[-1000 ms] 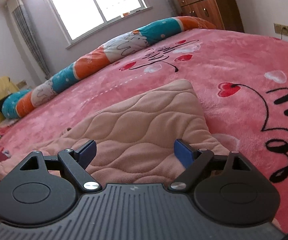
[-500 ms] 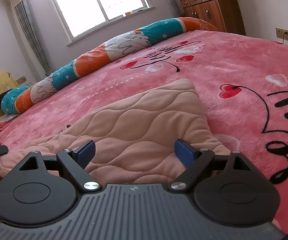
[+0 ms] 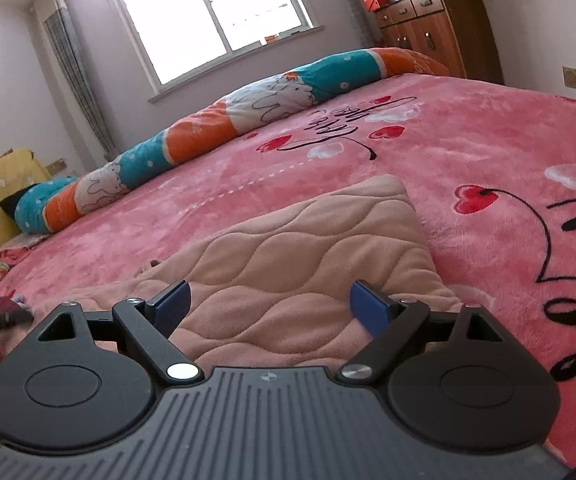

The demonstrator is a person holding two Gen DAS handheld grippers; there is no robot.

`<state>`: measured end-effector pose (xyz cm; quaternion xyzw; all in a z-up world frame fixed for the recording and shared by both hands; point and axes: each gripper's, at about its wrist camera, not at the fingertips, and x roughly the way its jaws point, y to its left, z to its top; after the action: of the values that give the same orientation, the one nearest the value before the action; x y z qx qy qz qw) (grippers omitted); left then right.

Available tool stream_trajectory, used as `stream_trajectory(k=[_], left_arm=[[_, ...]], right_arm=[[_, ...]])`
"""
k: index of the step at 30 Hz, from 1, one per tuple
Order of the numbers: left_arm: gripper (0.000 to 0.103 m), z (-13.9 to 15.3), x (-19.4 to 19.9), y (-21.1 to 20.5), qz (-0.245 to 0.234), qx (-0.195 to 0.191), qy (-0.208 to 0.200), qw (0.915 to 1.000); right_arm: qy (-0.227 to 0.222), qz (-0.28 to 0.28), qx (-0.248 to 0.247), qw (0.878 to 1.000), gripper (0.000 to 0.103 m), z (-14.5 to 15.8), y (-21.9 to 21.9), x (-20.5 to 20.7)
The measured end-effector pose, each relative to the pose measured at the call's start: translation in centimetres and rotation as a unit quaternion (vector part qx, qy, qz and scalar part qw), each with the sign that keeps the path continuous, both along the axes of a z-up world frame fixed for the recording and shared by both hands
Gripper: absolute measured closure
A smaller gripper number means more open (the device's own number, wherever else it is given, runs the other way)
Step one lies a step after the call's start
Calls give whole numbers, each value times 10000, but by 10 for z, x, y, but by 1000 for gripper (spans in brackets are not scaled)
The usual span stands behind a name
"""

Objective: Fold large clothes

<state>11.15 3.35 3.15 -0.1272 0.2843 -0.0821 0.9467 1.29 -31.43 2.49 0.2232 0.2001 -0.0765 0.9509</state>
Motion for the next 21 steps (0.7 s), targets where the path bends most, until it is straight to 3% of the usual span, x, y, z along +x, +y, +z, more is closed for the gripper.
stream_trajectory(k=[2,5,8,10,12,16,18,21], left_arm=[[70,5,-6,8,176,48,4,9998],[64,26,-21,7,230,154,-402,9988],[54,39,-25,-14,-392,52,-634,9972],[54,35,-22,-35,-896,110,-551,9944],[56,22,-14,-57,-1206,413,-320,9913],[65,-12,6,-71,-1095,873,8,9901],[68,-22,10,-65,-1059,1005,-128,9892],[68,-31,15,-59,-1083,893,-233,9898]], right_arm=[[-67,-12,32,10000,0,1,-3,0],[-159,-61,64,9998,0,2,-6,1],[-204,-121,-16,9997,0,4,-7,4],[-169,-145,-93,9997,0,4,-7,6],[-104,-203,-275,9994,0,5,-5,9],[55,-74,-366,9993,0,-2,-5,16],[221,-17,-548,9982,0,-7,-3,23],[593,-19,-926,9939,0,-14,5,36]])
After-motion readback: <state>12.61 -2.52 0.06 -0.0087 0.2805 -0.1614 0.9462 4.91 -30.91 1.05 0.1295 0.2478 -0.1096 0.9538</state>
